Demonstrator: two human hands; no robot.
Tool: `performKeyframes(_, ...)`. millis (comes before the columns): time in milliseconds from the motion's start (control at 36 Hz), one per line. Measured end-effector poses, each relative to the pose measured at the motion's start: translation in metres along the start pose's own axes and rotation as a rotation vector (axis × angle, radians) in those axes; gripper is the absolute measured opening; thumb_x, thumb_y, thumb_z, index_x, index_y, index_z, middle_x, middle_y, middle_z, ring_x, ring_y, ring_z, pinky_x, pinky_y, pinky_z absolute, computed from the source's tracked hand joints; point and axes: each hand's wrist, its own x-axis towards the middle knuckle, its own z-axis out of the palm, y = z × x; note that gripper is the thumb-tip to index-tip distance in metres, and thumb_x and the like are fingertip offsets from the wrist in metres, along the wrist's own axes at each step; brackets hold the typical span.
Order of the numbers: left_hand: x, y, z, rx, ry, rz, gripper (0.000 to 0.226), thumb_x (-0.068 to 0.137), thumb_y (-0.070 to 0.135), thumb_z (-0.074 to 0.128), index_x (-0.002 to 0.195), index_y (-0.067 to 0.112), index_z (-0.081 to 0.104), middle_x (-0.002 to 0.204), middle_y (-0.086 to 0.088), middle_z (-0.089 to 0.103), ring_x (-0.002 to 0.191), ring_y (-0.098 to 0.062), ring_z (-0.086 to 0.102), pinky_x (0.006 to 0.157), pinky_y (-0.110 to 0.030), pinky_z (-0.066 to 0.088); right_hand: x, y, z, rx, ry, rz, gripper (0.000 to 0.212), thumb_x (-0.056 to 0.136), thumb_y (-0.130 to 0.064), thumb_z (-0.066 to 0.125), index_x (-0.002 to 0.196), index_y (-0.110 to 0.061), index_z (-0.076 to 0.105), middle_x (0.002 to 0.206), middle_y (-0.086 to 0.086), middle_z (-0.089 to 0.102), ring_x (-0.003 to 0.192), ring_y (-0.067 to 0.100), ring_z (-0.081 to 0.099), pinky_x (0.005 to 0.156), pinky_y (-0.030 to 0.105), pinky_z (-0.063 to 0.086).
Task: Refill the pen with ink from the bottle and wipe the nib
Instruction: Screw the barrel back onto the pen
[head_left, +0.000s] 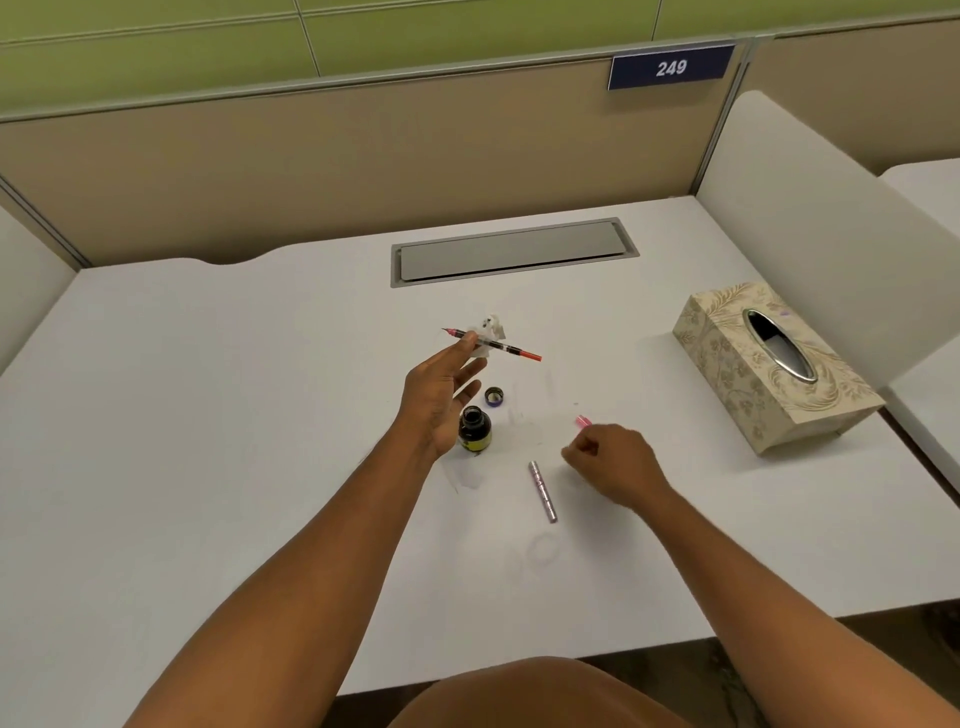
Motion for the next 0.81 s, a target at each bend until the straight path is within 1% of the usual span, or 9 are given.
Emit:
performKeyframes(83,-0.001,-0.004,0.001,0.007,0.004,-0.01,0.009,0.088,0.026,0.074,0.089,0.019,0.078,0.098,0.001,0.077,0.104,-0.019,0.069,0.09,-0.032,0.05,-0.008,-0.002,0.021,-0.089,-0.032,0.013,0.028,0.083,-0.053,0.064,0.075,-0.027,0.065,0.077,-0.011,0.066,0.079,0.014,0.062,0.068,0.028,0.048)
performKeyframes(167,-0.002,-0.008,0.004,0.006,0.012,-0.02,0.009,0.088,0.026,0.073,0.09,0.019,0.078,0.098,0.0,0.077,0.102,-0.019,0.069,0.084,-0.031,0.05,-0.012,-0.007,0.035,-0.168,-0.04,0.015,0.037,0.08,-0.062,0.062,0.081,-0.026,0.062,0.077,-0.01,0.063,0.075,0.012,0.06,0.062,0.028,0.045)
performKeyframes(250,-0.004,-0.011,0.004,-0.002,0.016,-0.025,0.009,0.089,0.026,0.073,0.091,0.018,0.077,0.099,-0.001,0.077,0.102,-0.019,0.07,0.079,-0.03,0.051,-0.013,-0.01,0.044,-0.241,-0.072,-0.014,0.036,0.081,-0.061,0.062,0.087,-0.025,0.061,0.082,-0.007,0.063,0.078,0.015,0.061,0.066,0.031,0.048)
performKeyframes(333,-0.003,-0.011,0.005,-0.003,0.024,-0.029,0.01,0.089,0.026,0.072,0.092,0.018,0.077,0.098,-0.001,0.077,0.102,-0.019,0.07,0.078,-0.029,0.051,-0.012,-0.013,0.047,-0.252,-0.088,0.0,0.024,0.084,-0.048,0.063,0.09,-0.025,0.063,0.087,-0.005,0.063,0.081,0.016,0.061,0.071,0.033,0.052)
performKeyframes(417,-0.001,-0.012,0.005,-0.006,0.027,-0.036,0.01,0.089,0.027,0.073,0.093,0.018,0.077,0.099,-0.001,0.077,0.103,-0.019,0.07,0.08,-0.029,0.051,-0.009,-0.014,0.043,-0.185,-0.091,0.031,0.015,0.087,-0.039,0.062,0.087,-0.025,0.066,0.086,-0.005,0.065,0.081,0.017,0.061,0.07,0.031,0.051)
performKeyframes(500,0.0,-0.014,0.005,-0.009,0.021,-0.043,0.011,0.089,0.026,0.072,0.094,0.017,0.077,0.102,-0.002,0.077,0.104,-0.02,0.07,0.081,-0.029,0.052,-0.004,-0.012,0.032,-0.055,-0.047,0.047,0.017,0.085,-0.039,0.064,0.082,-0.023,0.068,0.078,-0.008,0.067,0.08,0.014,0.062,0.069,0.032,0.052)
performKeyframes(583,0.0,-0.015,0.005,-0.01,0.015,-0.047,0.011,0.09,0.025,0.071,0.095,0.016,0.076,0.102,-0.002,0.077,0.1,-0.019,0.071,0.077,-0.027,0.053,-0.002,-0.017,0.01,0.059,0.043,0.031,0.014,0.082,-0.038,0.067,0.078,-0.024,0.068,0.078,-0.008,0.068,0.082,0.012,0.062,0.066,0.028,0.044)
performKeyframes(667,-0.001,-0.016,0.007,-0.007,0.019,-0.048,0.012,0.09,0.025,0.071,0.095,0.016,0.076,0.102,-0.003,0.077,0.1,-0.02,0.071,0.073,-0.026,0.053,-0.002,-0.028,-0.016,0.2,0.13,0.006,0.013,0.08,-0.037,0.069,0.078,-0.025,0.069,0.072,-0.008,0.07,0.075,0.014,0.066,0.068,0.031,0.051)
performKeyframes(806,0.001,-0.012,0.009,0.008,0.016,-0.035,0.015,0.089,0.026,0.072,0.099,0.015,0.077,0.105,-0.004,0.077,0.105,-0.021,0.07,0.081,-0.029,0.051,-0.013,-0.047,-0.047,0.275,0.173,-0.085,0.009,0.083,-0.035,0.07,0.082,-0.026,0.069,0.071,-0.008,0.07,0.069,0.009,0.064,0.065,0.032,0.051)
